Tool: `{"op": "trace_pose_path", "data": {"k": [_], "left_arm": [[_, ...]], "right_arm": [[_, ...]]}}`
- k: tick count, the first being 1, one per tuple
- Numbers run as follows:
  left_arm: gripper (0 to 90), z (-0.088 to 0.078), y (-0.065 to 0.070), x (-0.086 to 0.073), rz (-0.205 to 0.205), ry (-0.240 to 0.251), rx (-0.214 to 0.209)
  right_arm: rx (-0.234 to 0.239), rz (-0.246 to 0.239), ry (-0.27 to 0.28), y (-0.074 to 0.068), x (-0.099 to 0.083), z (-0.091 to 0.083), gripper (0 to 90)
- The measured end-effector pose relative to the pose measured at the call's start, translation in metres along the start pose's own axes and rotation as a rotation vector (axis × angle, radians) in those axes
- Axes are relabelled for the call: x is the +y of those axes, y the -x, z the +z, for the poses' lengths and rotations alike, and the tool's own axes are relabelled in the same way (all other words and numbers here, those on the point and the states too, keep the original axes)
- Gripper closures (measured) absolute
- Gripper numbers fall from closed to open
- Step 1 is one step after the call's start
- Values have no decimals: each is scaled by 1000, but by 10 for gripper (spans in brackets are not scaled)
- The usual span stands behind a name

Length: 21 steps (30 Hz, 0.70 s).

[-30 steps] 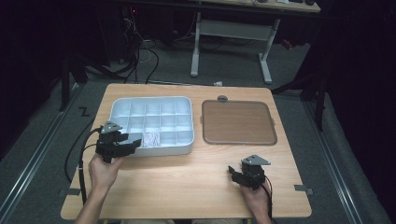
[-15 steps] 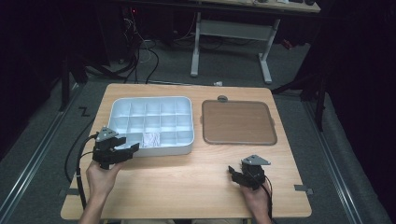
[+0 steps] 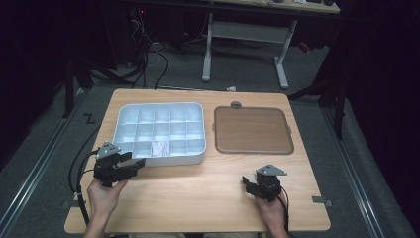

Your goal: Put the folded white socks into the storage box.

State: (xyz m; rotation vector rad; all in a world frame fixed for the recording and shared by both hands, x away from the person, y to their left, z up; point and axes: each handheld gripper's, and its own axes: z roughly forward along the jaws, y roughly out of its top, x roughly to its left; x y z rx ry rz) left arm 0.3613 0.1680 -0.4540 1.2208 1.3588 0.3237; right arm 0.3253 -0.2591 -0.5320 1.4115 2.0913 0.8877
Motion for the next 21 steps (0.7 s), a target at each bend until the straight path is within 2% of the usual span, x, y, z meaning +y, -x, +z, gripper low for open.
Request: {"op": "trace_pose_path", "data": {"k": [5,15,21], "left_arm": [[402,0,3,-6,-15,-14,-17],[401,-2,6,-13,-49,-9,-44],[405,0,8,-18,-47,-32,-50]], "right_arm": [[1,-1,0,0,0,0,381],[1,-1,0,0,0,0,381],[1,-2,0,0,0,0,381]]}}
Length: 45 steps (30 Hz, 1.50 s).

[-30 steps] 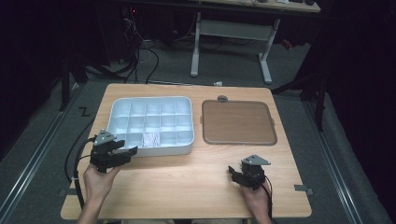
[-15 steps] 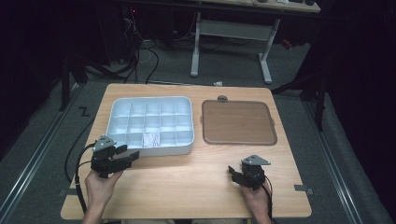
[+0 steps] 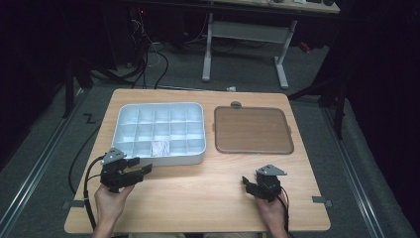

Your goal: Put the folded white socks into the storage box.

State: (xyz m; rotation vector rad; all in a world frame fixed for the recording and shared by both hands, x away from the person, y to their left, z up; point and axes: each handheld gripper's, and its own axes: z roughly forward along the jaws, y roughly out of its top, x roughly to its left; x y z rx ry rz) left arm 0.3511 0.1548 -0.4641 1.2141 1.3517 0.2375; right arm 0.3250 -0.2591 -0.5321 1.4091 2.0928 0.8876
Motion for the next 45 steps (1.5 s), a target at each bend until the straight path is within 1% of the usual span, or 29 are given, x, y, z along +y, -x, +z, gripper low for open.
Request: {"op": "trace_pose_path", "data": {"k": [4,12,14,17,20,23,25,28,35,37,41,44,45], "left_arm": [[404,0,0,-4,3,-3,-2],[403,3,-1,-12,-11,-15,-4],[402,5,-2,-15,8,-26,-1],[411,6,-2,-18,5,-33,-2],[411,7,-3,-21,11,-32,-3],[410,8,-4,-24,1,-33,-6],[409,8,-5,-27,2,-34,-5],[408,10,-5,-30,-12,-30,-4],[407,12,-5,-37,6,-32,1],[407,12,-6,-38,-4,-27,-1],[405,16,-9,-44,3,-38,4],[403,18,-9,-46,0,-43,6],[400,19,-9,-47,8,-49,7]], "right_arm": [[0,0,0,0,0,0,380],[1,-1,0,0,0,0,380],[1,-1,0,0,0,0,380],[1,-1,0,0,0,0,380],[1,0,0,0,0,0,380],[1,0,0,0,0,0,381],[0,1,0,0,0,0,381],[0,1,0,0,0,0,382],[-1,3,0,0,0,0,383],[-1,3,0,0,0,0,383],[-1,3,0,0,0,0,383],[-1,3,0,0,0,0,383],[-1,3,0,0,0,0,383]]}}
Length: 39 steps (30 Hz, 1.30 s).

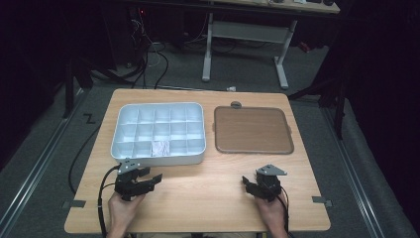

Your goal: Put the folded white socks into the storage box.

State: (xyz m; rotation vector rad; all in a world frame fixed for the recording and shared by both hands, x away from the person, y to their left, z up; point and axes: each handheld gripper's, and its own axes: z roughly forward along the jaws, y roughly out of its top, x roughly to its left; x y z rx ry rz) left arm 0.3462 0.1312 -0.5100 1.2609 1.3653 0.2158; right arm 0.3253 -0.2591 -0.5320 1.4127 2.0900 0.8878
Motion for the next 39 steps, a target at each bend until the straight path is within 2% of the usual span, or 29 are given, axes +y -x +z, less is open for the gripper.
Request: {"op": "trace_pose_path", "data": {"k": [4,9,18,24,39], "left_arm": [[386,3,1,-3,23,1,6],[381,9,0,-8,12,0,13],[371,21,-1,-16,24,-12,32],[368,27,0,-20,51,-19,52],[368,35,1,-24,83,-9,57]], "right_arm": [[0,0,0,0,0,0,382],[0,0,-1,0,0,0,382],[0,0,0,0,0,0,382],[0,-1,0,0,0,0,381],[1,-1,-1,0,0,0,382]]}}
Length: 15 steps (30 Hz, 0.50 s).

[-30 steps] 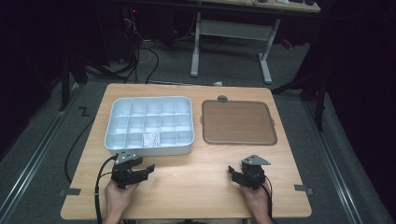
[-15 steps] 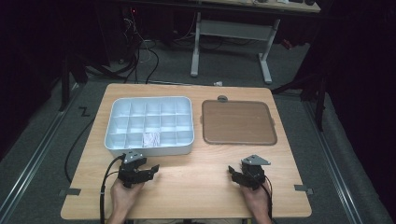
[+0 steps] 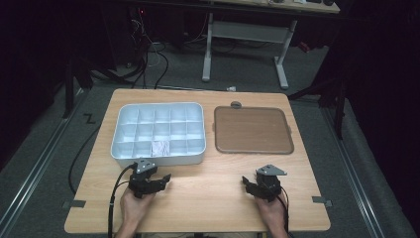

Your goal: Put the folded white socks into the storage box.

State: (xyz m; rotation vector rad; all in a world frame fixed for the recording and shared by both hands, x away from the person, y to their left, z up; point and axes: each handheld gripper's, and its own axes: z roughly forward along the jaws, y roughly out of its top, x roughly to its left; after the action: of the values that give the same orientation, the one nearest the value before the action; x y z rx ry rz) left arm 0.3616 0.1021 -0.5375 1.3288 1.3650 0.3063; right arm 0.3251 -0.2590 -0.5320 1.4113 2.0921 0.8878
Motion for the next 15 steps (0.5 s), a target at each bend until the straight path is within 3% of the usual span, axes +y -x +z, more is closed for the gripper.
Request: {"op": "trace_pose_path", "data": {"k": [15], "left_arm": [[367,7,1,-4,39,-1,18]], "right_arm": [[0,-1,1,0,0,0,381]]}}
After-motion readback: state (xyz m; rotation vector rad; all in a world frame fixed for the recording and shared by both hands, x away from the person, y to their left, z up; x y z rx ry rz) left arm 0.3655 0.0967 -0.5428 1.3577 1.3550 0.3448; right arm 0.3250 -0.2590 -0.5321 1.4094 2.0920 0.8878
